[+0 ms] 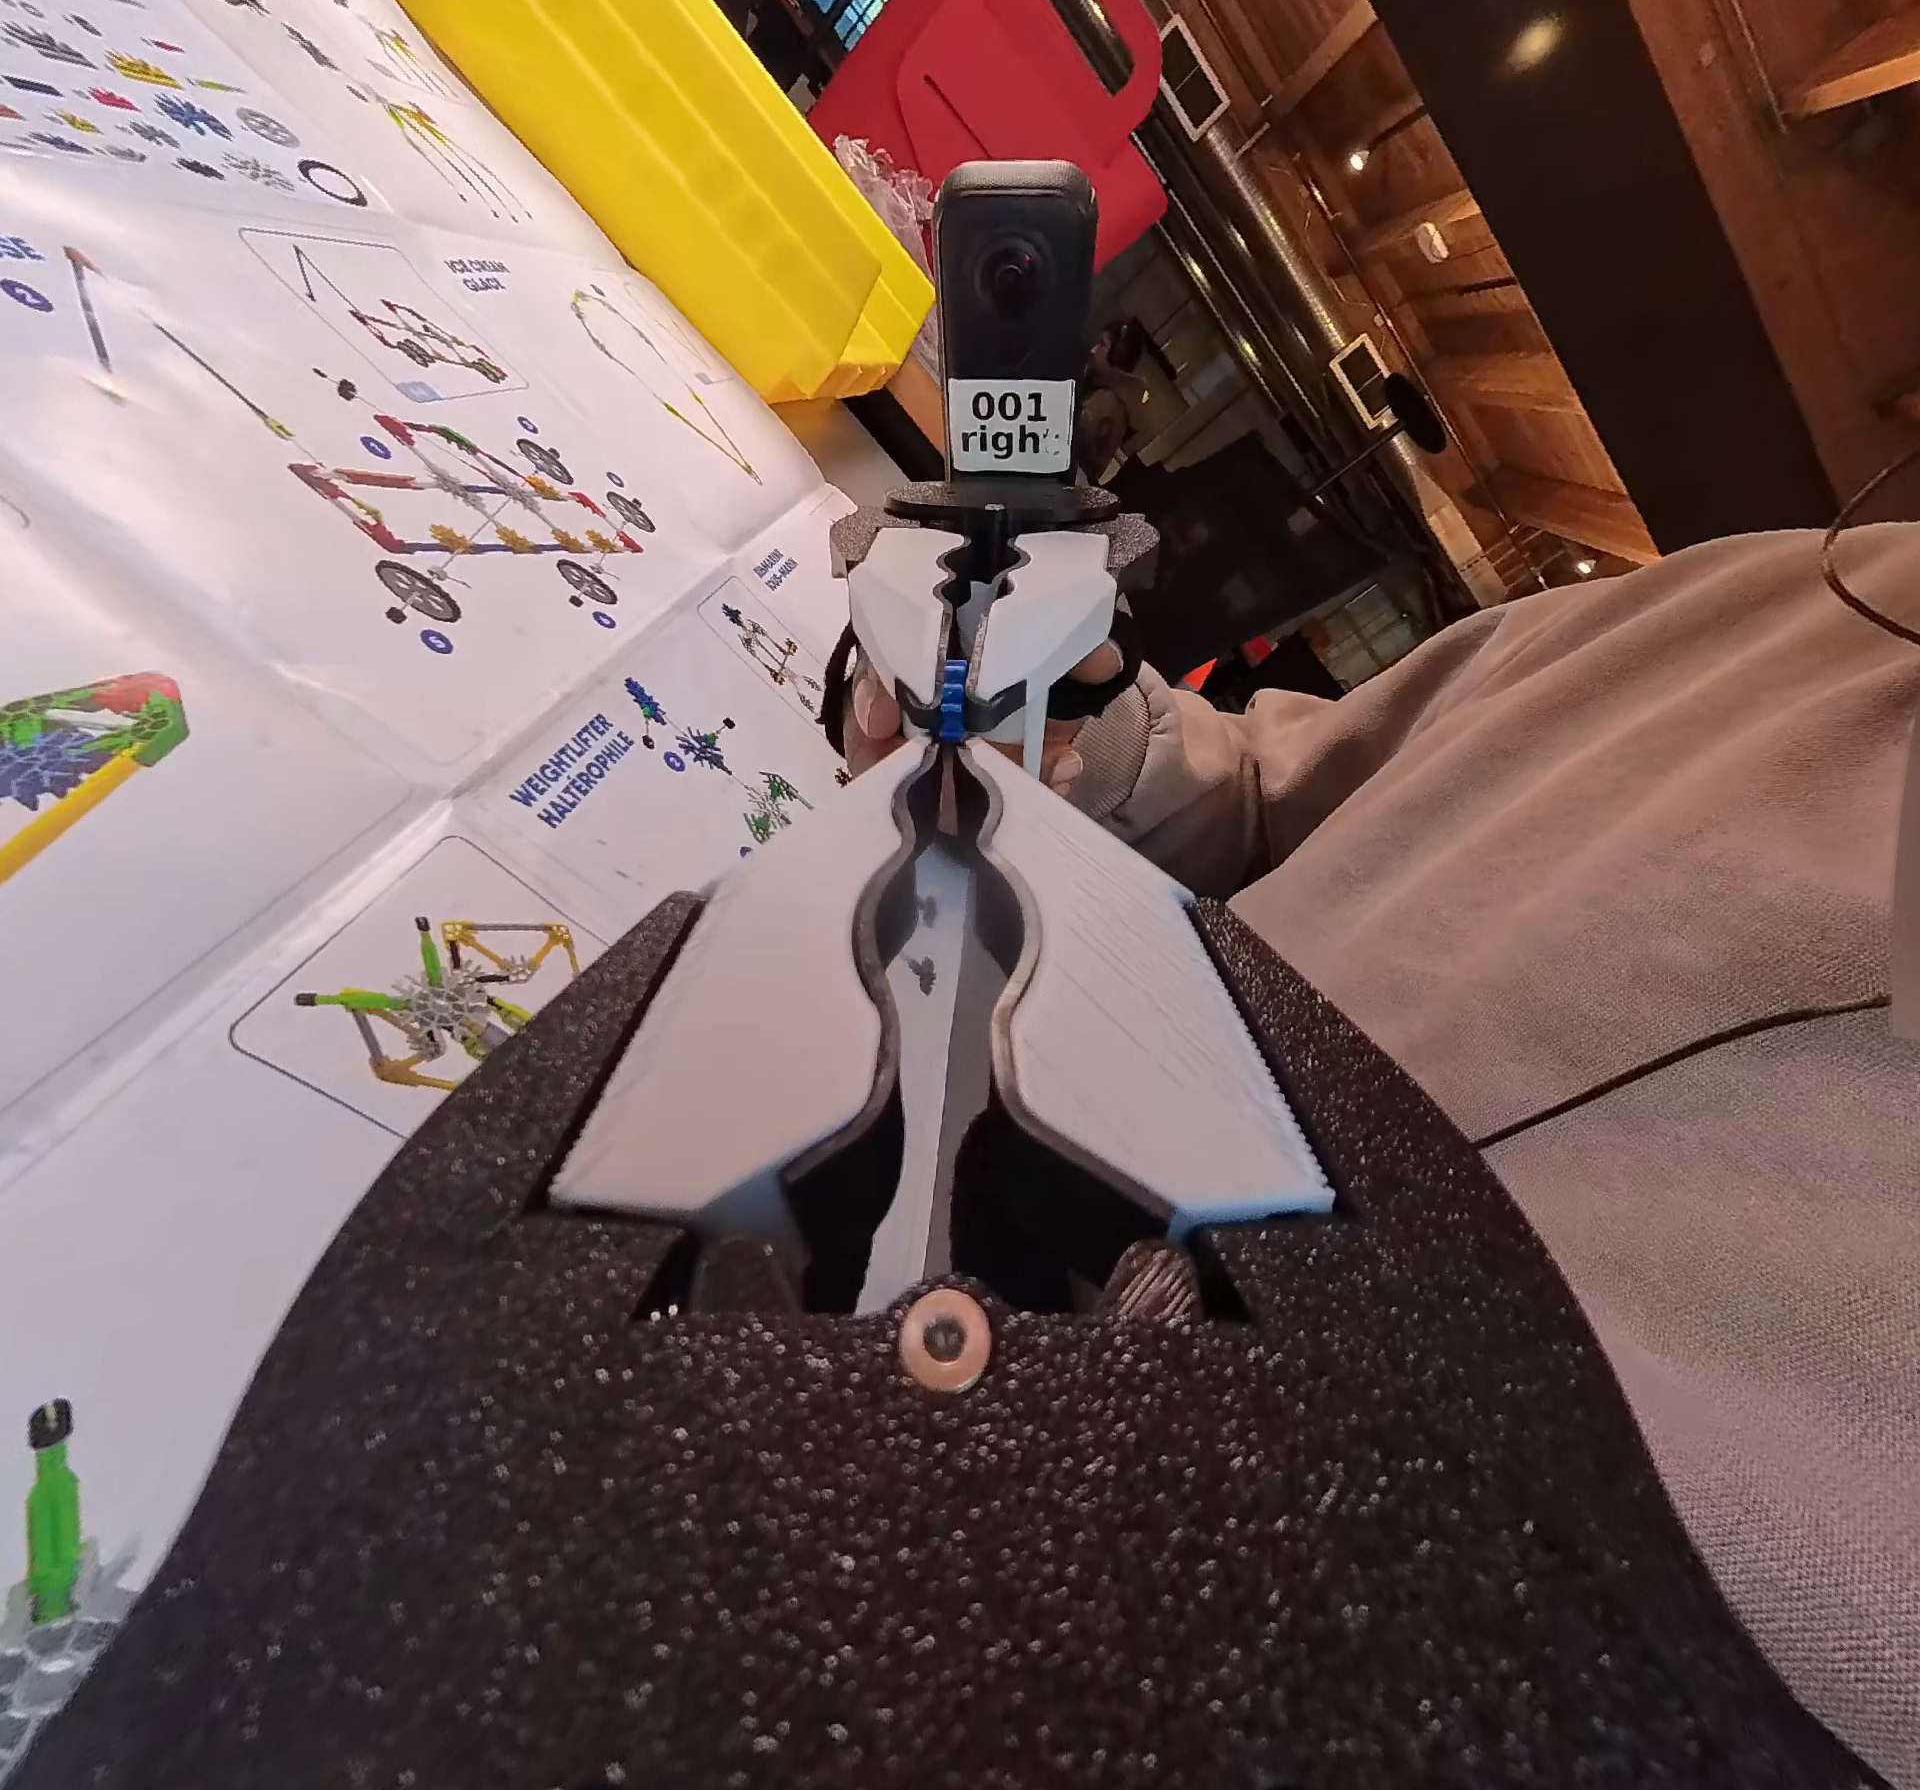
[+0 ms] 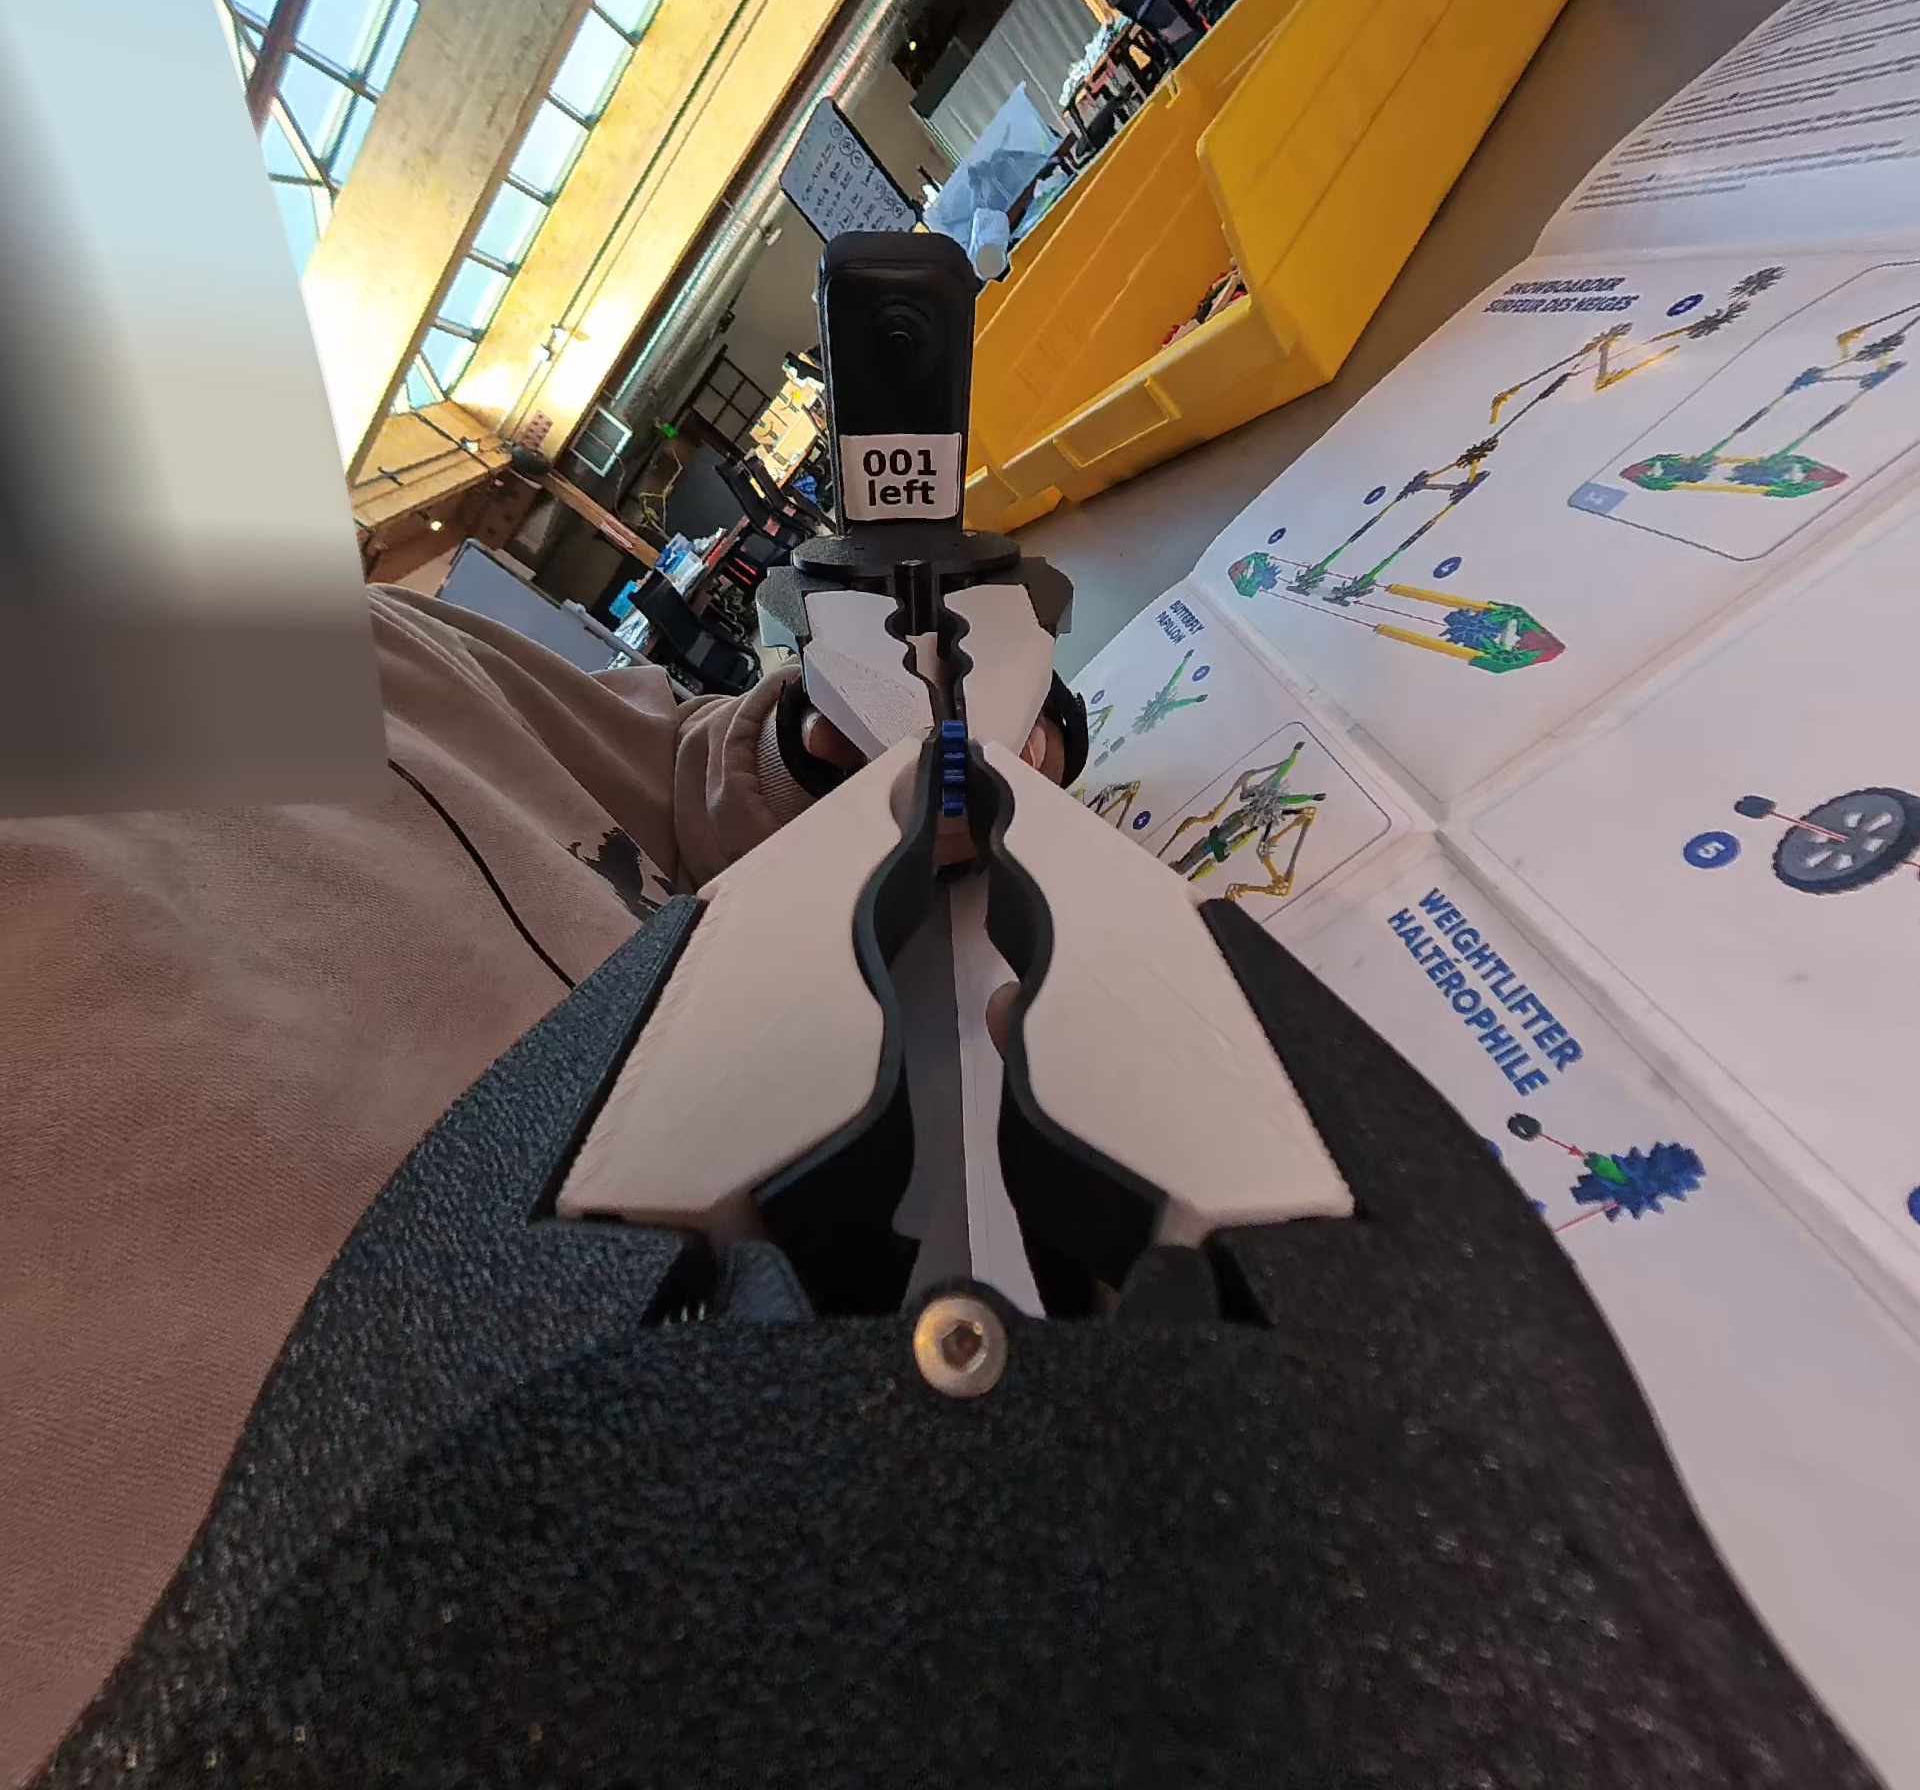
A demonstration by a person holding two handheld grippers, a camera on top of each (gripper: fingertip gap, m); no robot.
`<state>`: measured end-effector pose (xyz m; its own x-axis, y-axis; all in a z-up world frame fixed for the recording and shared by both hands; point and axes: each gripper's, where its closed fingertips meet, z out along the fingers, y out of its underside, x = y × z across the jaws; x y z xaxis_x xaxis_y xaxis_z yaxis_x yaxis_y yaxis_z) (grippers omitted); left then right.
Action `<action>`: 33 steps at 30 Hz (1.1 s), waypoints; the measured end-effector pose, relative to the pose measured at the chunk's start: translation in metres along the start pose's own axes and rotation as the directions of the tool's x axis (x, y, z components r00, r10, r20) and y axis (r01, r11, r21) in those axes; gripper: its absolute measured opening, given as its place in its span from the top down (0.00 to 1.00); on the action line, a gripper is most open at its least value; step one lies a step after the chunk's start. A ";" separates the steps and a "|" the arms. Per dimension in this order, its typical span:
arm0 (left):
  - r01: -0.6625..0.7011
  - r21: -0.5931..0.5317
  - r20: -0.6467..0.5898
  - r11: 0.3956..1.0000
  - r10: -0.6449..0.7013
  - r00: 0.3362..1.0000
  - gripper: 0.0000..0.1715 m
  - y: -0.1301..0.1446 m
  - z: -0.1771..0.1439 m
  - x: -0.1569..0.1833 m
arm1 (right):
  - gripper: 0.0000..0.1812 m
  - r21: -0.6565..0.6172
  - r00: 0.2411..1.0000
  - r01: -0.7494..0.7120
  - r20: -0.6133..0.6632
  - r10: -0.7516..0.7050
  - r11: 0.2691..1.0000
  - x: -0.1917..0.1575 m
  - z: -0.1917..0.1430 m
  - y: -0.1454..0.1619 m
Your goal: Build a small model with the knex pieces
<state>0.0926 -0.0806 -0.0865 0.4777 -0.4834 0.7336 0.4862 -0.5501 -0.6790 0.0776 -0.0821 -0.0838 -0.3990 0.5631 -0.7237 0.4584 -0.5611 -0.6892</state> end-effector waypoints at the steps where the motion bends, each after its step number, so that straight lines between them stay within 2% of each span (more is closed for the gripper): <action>1: 0.005 0.002 -0.002 1.000 -0.005 1.000 1.00 0.000 0.000 0.000 | 0.98 0.001 1.000 -0.004 0.000 0.004 1.000 0.001 0.000 0.000; 8: 0.020 -0.002 -0.009 1.000 -0.020 1.000 1.00 -0.002 -0.004 -0.003 | 0.98 -0.005 1.000 -0.020 -0.002 0.020 1.000 0.004 0.003 0.000; 25: 0.030 -0.008 0.091 1.000 -0.029 0.995 1.00 -0.016 -0.027 -0.022 | 0.98 -0.053 0.995 -0.010 -0.096 0.005 0.999 0.018 0.003 0.007; 29: -0.011 -0.154 0.224 0.988 0.045 0.973 1.00 -0.008 -0.045 -0.043 | 0.96 -0.061 0.992 0.013 -0.123 -0.020 0.998 0.021 0.001 0.006; 31: -0.044 -0.286 0.280 0.957 0.127 0.952 1.00 0.001 -0.059 -0.054 | 0.95 -0.068 0.989 0.030 -0.139 -0.039 0.997 0.023 0.000 0.006; 33: -0.052 -0.395 0.267 0.917 0.168 0.949 1.00 0.010 -0.069 -0.057 | 0.95 -0.073 0.988 0.038 -0.148 -0.049 0.997 0.024 -0.001 0.006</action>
<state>0.0195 -0.1055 -0.1327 0.7305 -0.3695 0.5743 0.1318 -0.7488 -0.6495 0.0717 -0.0713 -0.1049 -0.2990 0.6731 -0.6764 0.4994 -0.4936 -0.7120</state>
